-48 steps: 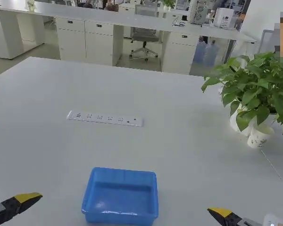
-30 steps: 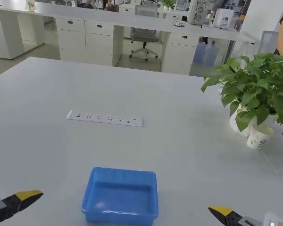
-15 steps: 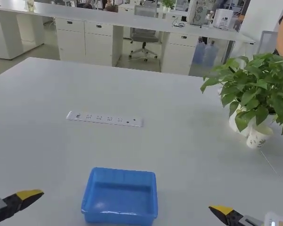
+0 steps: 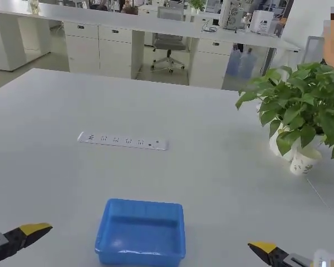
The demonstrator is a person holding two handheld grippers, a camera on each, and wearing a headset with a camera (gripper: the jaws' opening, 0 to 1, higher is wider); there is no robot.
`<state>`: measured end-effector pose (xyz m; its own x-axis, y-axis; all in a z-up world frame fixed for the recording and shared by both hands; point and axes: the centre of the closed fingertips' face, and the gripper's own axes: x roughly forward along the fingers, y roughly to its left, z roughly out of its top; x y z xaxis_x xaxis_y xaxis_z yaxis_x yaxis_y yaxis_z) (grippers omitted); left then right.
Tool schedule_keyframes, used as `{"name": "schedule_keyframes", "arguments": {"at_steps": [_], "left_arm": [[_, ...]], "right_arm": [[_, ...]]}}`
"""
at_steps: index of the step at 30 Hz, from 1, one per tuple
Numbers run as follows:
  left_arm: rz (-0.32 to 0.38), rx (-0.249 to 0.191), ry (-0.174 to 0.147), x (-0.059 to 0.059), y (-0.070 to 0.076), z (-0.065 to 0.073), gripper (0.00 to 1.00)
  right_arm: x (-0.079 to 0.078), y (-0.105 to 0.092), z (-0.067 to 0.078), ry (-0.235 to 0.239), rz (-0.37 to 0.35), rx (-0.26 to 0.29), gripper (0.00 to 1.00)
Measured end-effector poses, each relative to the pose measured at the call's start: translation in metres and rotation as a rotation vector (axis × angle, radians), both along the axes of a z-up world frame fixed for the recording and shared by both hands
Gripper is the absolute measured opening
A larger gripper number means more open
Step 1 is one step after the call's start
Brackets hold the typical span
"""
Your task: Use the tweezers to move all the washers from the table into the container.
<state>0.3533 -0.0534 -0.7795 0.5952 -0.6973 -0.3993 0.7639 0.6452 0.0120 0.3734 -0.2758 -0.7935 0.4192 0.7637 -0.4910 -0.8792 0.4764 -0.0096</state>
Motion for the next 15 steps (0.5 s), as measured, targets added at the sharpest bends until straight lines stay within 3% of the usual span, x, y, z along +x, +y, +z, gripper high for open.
{"name": "schedule_keyframes", "arguments": {"at_steps": [9,15], "left_arm": [[-0.032,0.029,0.004,-0.002,-0.004,-0.001,0.95],[-0.084,0.075,0.017,-0.006,-0.012,-0.005,0.88]], "right_arm": [[0.000,-0.002,0.002,-0.005,0.018,-0.020,0.99],[-0.001,0.003,0.008,-0.023,0.072,-0.059,0.94]]}}
